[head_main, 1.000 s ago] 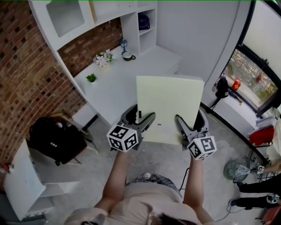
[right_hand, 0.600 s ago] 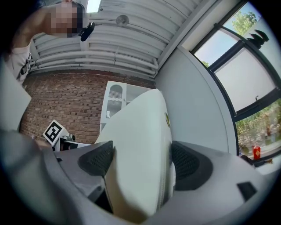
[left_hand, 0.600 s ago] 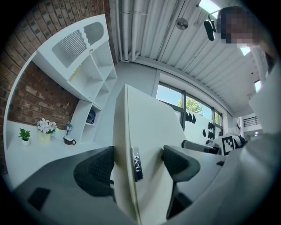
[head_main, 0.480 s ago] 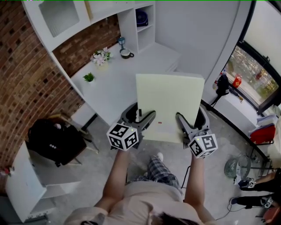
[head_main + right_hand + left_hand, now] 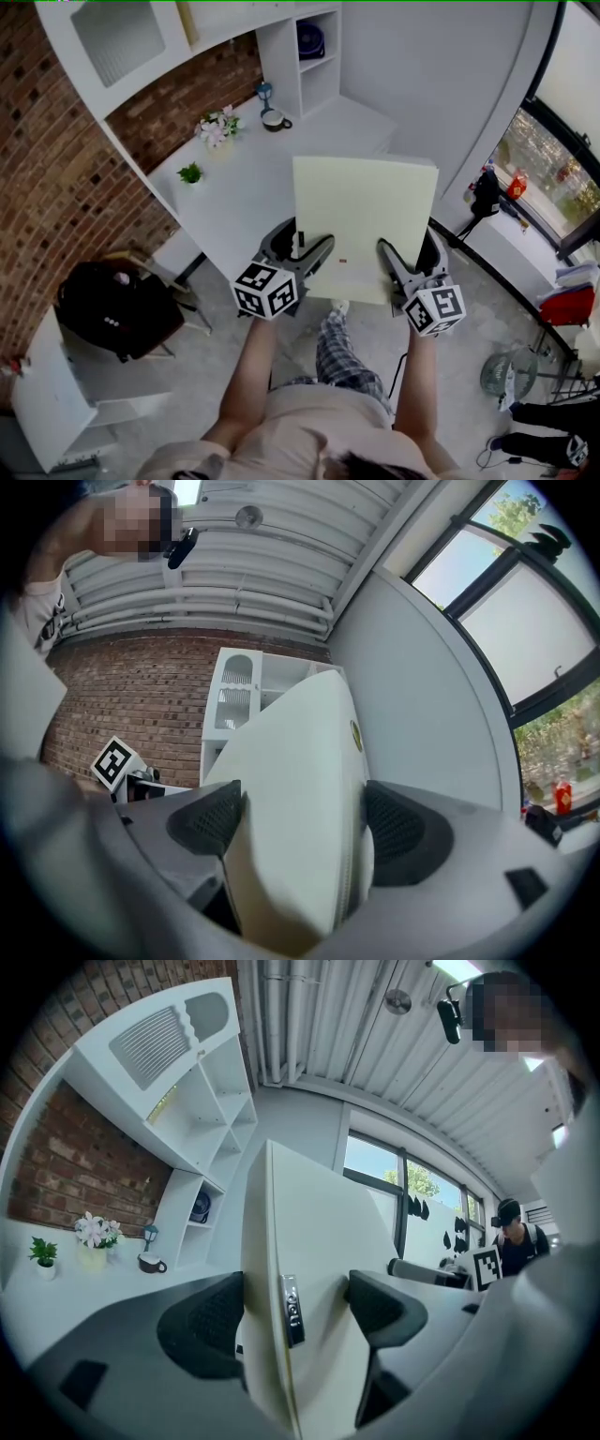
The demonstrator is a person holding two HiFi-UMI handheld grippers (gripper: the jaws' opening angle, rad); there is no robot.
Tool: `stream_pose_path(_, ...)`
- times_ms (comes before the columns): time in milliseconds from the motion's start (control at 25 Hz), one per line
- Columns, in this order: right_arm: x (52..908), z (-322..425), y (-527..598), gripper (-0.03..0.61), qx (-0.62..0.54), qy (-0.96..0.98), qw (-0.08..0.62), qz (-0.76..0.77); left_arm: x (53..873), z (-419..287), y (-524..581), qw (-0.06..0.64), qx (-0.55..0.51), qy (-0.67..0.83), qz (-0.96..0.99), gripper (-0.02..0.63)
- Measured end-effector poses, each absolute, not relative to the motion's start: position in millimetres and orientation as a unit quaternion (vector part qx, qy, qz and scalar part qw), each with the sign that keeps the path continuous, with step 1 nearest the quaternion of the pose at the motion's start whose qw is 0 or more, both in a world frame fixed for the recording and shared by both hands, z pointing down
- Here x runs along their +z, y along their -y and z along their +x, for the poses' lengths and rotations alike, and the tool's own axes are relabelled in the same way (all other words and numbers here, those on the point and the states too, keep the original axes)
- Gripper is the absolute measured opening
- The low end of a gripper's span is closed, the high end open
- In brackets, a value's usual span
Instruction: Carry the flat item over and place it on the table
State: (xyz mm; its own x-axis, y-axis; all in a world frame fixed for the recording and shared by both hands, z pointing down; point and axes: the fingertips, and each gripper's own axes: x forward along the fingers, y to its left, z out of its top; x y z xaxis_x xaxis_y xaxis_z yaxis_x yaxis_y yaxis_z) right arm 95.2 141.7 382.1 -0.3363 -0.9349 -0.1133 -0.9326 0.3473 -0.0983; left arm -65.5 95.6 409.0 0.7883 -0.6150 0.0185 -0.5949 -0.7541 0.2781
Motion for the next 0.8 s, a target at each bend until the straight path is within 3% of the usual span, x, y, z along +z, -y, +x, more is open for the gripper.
stream_pose_path(800, 380, 182, 196, 0.426, -0.021, -0.855, 0.069, -0.513, 409, 17, 219, 0.14, -0.042, 0.389, 0.909, 0.339)
